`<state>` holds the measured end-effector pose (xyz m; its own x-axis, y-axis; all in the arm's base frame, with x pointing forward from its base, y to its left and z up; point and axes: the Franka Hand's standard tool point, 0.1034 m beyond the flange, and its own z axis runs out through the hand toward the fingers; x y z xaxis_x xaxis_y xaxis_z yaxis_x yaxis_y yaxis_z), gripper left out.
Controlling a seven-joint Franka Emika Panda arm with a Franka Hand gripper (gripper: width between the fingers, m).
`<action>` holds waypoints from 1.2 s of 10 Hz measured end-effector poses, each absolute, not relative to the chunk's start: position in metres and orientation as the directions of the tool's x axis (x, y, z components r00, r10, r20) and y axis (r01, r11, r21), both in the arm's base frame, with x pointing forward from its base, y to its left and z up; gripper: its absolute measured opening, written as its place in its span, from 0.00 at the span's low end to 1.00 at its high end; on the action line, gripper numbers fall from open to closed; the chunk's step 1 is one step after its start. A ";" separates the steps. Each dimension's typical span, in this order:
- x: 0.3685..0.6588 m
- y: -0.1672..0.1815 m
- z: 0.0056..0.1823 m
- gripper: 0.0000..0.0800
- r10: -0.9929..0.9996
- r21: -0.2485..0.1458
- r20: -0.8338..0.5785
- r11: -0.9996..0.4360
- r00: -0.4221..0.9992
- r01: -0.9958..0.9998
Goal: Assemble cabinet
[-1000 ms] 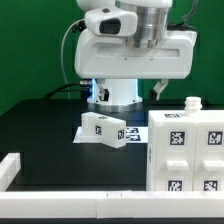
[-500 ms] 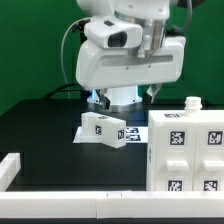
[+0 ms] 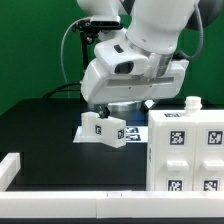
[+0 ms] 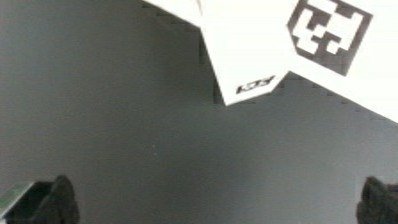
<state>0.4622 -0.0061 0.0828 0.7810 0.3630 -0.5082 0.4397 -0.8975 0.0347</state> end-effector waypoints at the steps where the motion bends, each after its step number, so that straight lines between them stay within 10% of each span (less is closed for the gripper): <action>1: 0.457 -0.007 0.082 1.00 0.345 0.026 -0.575 -0.898 0.742 0.439; 3: 0.449 -0.012 0.068 1.00 0.364 -0.020 -0.677 -0.878 0.640 0.479; 4: 0.442 -0.008 0.062 1.00 0.342 -0.006 -0.691 -0.884 0.637 0.467; 5: 0.439 -0.008 0.065 1.00 0.208 0.087 -0.701 -0.924 0.682 0.371; 12: 0.417 -0.013 0.053 1.00 0.210 0.057 -0.789 -0.910 0.577 0.410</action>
Offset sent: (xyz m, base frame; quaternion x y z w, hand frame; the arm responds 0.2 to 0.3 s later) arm -0.0284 0.0024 -0.0207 -0.0334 -0.0849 -0.0446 0.9948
